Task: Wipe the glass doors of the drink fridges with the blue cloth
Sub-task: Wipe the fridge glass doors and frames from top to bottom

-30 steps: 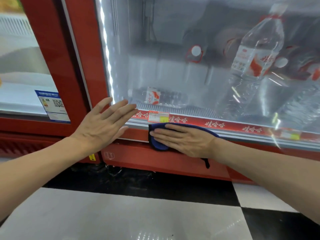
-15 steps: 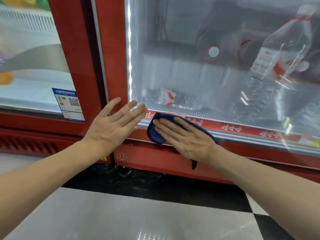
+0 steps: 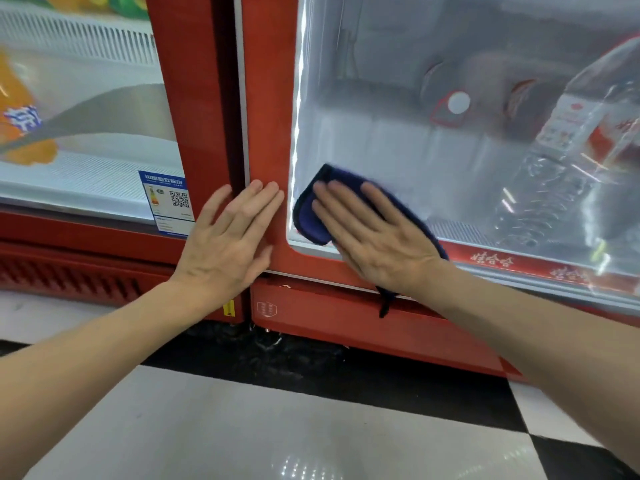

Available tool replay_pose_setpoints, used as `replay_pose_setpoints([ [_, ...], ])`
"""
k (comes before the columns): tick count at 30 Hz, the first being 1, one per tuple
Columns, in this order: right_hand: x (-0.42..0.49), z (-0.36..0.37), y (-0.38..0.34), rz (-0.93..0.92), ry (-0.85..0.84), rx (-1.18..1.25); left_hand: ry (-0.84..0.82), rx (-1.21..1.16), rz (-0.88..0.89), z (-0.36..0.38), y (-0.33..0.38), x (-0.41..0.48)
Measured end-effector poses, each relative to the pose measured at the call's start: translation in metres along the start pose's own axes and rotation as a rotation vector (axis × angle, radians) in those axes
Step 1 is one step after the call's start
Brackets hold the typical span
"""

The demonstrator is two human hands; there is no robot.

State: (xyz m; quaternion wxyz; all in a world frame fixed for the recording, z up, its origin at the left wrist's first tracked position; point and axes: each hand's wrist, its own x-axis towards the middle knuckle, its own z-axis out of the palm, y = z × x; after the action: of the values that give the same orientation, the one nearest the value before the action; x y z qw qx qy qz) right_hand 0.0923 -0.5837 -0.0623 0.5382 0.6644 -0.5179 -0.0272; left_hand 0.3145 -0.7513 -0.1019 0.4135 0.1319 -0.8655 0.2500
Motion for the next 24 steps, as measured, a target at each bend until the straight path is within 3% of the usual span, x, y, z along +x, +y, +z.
replay_pose_setpoints([
  [4,-0.010,0.006,-0.024,-0.304,-0.210,0.072,-0.039,-0.064,0.019,-0.005,-0.009,-0.002],
  [6,-0.006,0.003,-0.016,-0.375,-0.230,0.040,-0.050,-0.091,0.005,-0.008,-0.011,-0.004],
  [8,0.008,0.000,0.000,-0.352,-0.178,0.032,-0.040,-0.125,-0.032,-0.009,-0.013,-0.008],
  [13,0.039,0.001,0.006,-0.029,0.018,0.086,-0.041,-0.221,-0.279,-0.007,-0.018,-0.015],
  [18,0.028,0.011,-0.054,-0.294,-0.166,0.317,-0.094,-0.279,-0.306,-0.014,-0.023,-0.018],
  [24,0.036,0.011,-0.081,-0.310,-0.320,0.729,-0.105,-0.463,-0.283,-0.038,-0.009,-0.016],
])
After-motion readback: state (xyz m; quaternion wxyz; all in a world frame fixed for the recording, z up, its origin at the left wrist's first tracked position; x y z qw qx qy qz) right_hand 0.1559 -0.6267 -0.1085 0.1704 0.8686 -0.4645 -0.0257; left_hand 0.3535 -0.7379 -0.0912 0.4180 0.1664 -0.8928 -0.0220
